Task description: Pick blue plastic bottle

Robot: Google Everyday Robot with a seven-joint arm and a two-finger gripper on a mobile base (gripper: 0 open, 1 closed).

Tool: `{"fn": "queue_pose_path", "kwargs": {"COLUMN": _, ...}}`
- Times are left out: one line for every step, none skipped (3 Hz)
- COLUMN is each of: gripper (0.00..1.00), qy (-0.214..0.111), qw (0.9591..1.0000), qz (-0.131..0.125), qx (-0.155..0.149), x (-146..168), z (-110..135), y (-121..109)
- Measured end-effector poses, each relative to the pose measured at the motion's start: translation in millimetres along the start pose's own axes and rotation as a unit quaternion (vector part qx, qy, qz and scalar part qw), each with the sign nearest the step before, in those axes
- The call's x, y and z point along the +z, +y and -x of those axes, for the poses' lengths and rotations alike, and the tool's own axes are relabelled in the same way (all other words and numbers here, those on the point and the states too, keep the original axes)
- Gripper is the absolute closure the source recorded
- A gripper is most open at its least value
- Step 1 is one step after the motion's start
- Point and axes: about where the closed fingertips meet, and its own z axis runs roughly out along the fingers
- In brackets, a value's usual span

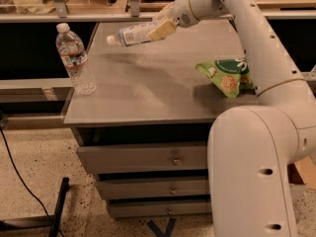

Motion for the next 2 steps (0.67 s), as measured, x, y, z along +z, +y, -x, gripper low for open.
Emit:
{"fn": "queue_pose_path", "kwargs": {"gripper": 1.00, "qy": -0.017, "qw": 0.9998, "qz": -0.004, "qx": 0.007, "x": -12.3, "z": 5.6, "y": -3.1}}
{"fn": "queue_pose_path", "kwargs": {"gripper": 1.00, "qy": -0.017, "qw": 0.9998, "qz": -0.004, "qx": 0.007, "x": -12.1, "z": 5.6, "y": -3.0}}
